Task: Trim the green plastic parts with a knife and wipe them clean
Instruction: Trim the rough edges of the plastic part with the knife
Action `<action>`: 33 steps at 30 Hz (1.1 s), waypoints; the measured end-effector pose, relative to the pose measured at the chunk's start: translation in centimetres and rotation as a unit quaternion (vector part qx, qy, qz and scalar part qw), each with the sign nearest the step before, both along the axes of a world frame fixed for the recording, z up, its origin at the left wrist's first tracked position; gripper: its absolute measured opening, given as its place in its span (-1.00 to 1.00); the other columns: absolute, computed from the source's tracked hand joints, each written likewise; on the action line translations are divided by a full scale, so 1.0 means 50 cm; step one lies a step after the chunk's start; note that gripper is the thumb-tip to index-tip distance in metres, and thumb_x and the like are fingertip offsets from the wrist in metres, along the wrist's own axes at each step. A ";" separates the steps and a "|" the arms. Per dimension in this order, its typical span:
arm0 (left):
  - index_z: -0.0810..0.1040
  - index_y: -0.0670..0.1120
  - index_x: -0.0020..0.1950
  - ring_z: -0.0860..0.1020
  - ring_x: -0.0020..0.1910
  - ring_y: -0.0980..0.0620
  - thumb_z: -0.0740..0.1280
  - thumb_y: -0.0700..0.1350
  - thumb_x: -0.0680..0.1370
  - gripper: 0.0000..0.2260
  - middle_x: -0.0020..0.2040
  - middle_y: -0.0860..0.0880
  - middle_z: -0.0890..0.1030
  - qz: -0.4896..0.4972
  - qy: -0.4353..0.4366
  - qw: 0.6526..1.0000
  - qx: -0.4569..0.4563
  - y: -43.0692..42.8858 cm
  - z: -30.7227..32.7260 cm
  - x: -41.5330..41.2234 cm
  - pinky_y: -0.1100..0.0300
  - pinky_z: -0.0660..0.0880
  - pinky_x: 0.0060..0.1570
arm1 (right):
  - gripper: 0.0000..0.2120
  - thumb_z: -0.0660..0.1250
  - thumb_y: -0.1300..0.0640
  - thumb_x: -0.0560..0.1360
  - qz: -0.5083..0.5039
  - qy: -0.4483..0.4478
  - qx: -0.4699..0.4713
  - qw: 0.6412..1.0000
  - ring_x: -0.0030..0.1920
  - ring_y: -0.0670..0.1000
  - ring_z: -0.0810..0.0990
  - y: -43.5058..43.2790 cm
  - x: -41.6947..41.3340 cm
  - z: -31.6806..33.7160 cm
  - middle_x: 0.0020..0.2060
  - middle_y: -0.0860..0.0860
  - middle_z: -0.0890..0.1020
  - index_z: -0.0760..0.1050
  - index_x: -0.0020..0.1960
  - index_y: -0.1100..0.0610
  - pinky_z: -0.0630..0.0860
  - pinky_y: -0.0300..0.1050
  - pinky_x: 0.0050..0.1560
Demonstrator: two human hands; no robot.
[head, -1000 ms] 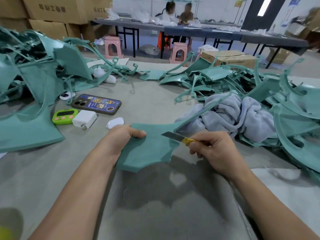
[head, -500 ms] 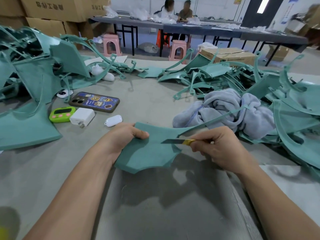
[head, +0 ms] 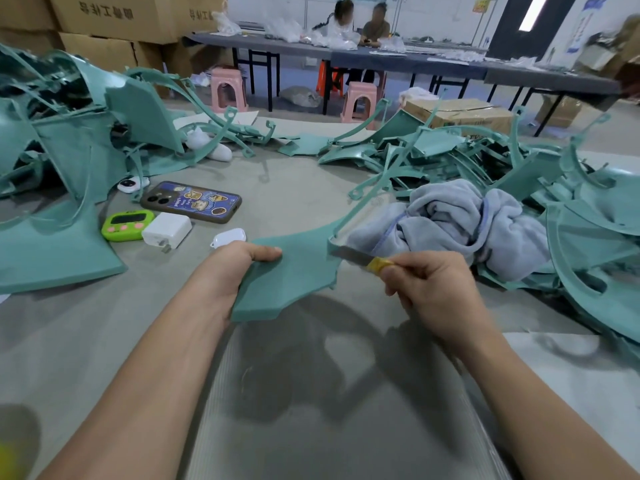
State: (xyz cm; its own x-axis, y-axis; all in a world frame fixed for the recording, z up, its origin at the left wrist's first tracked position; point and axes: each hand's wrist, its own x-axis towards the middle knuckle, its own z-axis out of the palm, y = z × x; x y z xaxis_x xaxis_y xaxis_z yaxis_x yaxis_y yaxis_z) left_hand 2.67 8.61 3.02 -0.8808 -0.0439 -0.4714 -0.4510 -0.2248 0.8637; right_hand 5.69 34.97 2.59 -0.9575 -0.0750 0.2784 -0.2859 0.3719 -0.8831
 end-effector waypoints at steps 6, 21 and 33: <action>0.53 -0.08 -0.17 0.65 -0.48 -0.09 0.36 -0.29 0.51 -0.87 -0.35 -0.15 0.69 0.008 -0.011 1.000 0.006 0.003 0.007 0.006 0.11 0.56 -0.55 | -0.83 0.48 0.15 0.50 0.070 0.001 0.025 0.997 -0.49 -0.08 0.43 0.000 0.009 0.005 -0.44 0.03 0.62 0.71 -0.23 -0.06 0.38 -0.20 -0.47; 0.58 -0.24 -0.03 0.65 -0.49 -0.03 0.29 -0.28 0.60 -0.91 -0.35 -0.14 0.69 0.060 0.001 0.995 0.085 0.033 0.010 0.005 0.22 0.50 -0.59 | -0.75 0.44 0.21 0.54 -0.035 0.079 -0.045 0.995 -0.49 0.05 0.43 -0.024 0.013 -0.001 -0.46 0.10 0.58 0.63 -0.30 0.03 0.38 -0.12 -0.44; 0.49 -0.12 -0.12 0.35 -0.70 0.18 0.17 -0.19 0.69 -0.79 -0.52 0.00 0.53 0.064 -0.021 0.986 0.155 0.071 0.020 0.013 0.40 0.13 -0.75 | -0.75 0.41 0.19 0.57 -0.059 0.053 -0.025 0.997 -0.46 0.10 0.50 -0.065 0.022 -0.014 -0.44 0.05 0.61 0.61 -0.28 0.07 0.43 -0.06 -0.40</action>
State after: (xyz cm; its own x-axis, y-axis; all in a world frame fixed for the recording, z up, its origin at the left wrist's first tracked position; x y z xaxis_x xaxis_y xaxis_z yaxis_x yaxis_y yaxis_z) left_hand 3.31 12.18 4.01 -0.8569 -0.0013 -0.5155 -0.4360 -0.5317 0.7261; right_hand 6.80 31.74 1.87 -0.9237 0.0524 0.3794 -0.3361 0.3644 -0.8685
